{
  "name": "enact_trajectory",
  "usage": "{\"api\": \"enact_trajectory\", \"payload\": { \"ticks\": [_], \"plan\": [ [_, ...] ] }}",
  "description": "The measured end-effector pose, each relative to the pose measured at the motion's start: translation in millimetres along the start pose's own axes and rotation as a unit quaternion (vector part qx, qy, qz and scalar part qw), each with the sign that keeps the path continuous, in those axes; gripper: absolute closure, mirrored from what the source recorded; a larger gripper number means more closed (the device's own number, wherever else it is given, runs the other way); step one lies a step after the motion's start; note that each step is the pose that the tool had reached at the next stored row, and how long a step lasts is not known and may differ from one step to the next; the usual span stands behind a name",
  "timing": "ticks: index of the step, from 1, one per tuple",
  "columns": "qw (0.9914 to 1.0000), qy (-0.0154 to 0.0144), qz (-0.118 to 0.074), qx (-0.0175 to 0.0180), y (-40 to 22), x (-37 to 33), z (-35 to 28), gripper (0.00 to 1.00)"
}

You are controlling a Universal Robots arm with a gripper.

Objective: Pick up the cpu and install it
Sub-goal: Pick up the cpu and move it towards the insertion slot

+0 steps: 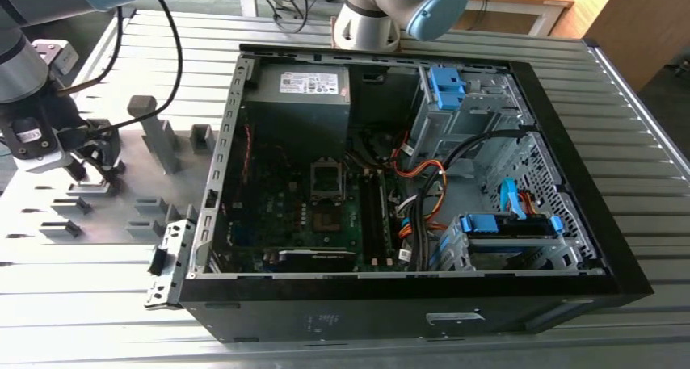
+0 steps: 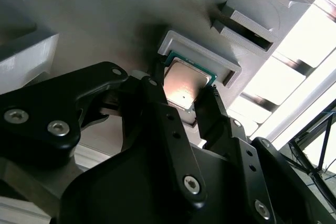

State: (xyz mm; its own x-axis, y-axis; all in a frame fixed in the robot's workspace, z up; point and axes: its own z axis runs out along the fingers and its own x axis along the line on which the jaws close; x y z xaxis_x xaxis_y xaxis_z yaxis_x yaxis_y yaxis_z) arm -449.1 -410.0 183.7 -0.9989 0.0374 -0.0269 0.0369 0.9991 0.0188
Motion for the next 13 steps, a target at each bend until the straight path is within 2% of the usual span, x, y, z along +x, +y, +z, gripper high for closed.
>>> {"api": "enact_trajectory", "payload": {
  "ticks": [9, 13],
  "plan": [
    [1.0, 0.0, 0.0, 0.0, 0.0, 0.0, 0.2, 0.49],
    [1.0, 0.0, 0.0, 0.0, 0.0, 0.0, 0.2, 0.53]
  ]
}}
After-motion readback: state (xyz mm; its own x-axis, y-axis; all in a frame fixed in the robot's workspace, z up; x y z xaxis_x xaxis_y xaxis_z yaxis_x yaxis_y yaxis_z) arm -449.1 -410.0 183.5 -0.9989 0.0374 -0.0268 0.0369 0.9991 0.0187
